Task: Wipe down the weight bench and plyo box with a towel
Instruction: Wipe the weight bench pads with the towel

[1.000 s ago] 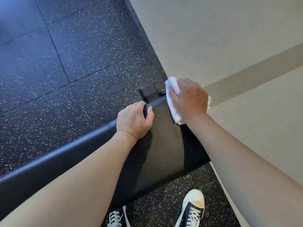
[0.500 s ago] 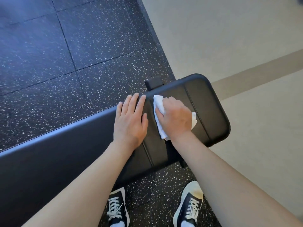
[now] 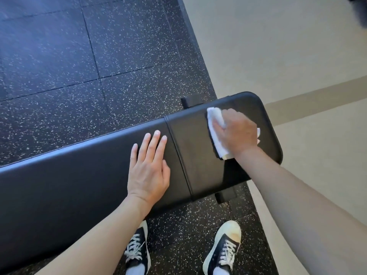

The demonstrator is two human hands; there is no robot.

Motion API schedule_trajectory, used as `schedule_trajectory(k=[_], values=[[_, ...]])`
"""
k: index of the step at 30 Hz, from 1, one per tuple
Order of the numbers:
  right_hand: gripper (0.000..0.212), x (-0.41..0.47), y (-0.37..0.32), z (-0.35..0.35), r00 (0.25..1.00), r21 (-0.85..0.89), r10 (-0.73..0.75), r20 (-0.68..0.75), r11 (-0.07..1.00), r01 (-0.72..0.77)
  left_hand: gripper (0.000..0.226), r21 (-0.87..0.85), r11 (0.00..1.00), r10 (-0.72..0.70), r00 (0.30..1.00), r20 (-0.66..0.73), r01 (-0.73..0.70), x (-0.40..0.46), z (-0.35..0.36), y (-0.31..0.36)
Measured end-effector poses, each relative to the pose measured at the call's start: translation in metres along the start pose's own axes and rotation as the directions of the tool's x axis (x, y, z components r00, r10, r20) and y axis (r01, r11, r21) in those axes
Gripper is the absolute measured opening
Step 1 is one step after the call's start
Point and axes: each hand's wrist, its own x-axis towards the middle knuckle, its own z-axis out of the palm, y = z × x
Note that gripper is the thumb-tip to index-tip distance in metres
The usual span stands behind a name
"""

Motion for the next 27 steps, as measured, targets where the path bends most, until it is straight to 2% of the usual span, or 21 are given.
schedule_trajectory(k=[1, 2, 3, 4, 6, 9, 11, 15, 18, 20, 23, 27], values=[[0.038, 0.003, 0.002, 0.001, 0.996, 0.011, 0.072, -0.043, 0.997, -0.072, 0.066, -0.002, 1.000, 0.001, 1.000, -0.003, -0.001, -0.001, 0.001, -0.001], [0.025, 0.004, -0.001, 0.003, 0.989, -0.003, 0.136, -0.060, 0.991, -0.137, 0.066, -0.004, 1.000, -0.002, 1.000, -0.003, 0.002, -0.002, 0.002, -0.002], [0.021, 0.002, -0.006, 0.007, 0.977, -0.025, 0.206, -0.047, 0.978, -0.207, 0.067, -0.004, 1.000, -0.007, 1.000, 0.003, 0.007, -0.002, 0.002, -0.002], [0.034, -0.003, -0.012, 0.014, 0.972, -0.053, 0.236, -0.019, 0.970, -0.236, 0.067, -0.001, 1.000, -0.009, 1.000, 0.012, 0.009, -0.001, 0.001, -0.002], [0.040, -0.027, -0.027, 0.023, 0.983, -0.088, 0.161, 0.086, 0.984, -0.154, 0.066, 0.004, 1.000, -0.011, 0.999, 0.040, 0.011, -0.001, -0.002, -0.001], [0.031, -0.073, -0.049, 0.021, 0.993, 0.032, -0.049, 0.104, 0.998, 0.046, 0.065, 0.013, 1.000, -0.023, 0.993, 0.114, 0.022, 0.001, -0.011, 0.001], [0.031, -0.098, -0.053, 0.011, 0.983, 0.114, -0.052, 0.178, 0.993, 0.032, 0.064, -0.022, 0.999, -0.044, 0.985, 0.168, 0.049, 0.003, -0.020, 0.003], [0.027, -0.125, -0.048, -0.030, 0.932, 0.182, 0.074, 0.355, 0.972, -0.147, 0.053, -0.133, 0.980, -0.108, 0.961, 0.256, 0.146, -0.008, -0.051, 0.011], [0.036, -0.119, -0.046, -0.080, 0.924, 0.246, 0.166, 0.345, 0.934, -0.259, 0.052, -0.344, 0.877, -0.239, 0.925, 0.296, 0.337, -0.023, -0.092, 0.026], [0.040, -0.102, -0.052, -0.124, 0.931, 0.304, 0.217, 0.293, 0.902, -0.306, 0.049, -0.446, 0.803, -0.300, 0.914, 0.272, 0.396, -0.031, -0.131, 0.040], [0.047, -0.090, -0.060, -0.189, 0.923, 0.373, 0.299, 0.243, 0.849, -0.373, 0.044, -0.487, 0.769, -0.329, 0.910, 0.253, 0.414, -0.054, -0.186, 0.066], [0.044, -0.078, -0.070, -0.272, 0.938, 0.448, 0.320, 0.135, 0.825, -0.346, 0.042, -0.508, 0.805, -0.259, 0.952, 0.163, 0.305, -0.064, -0.268, 0.099]])
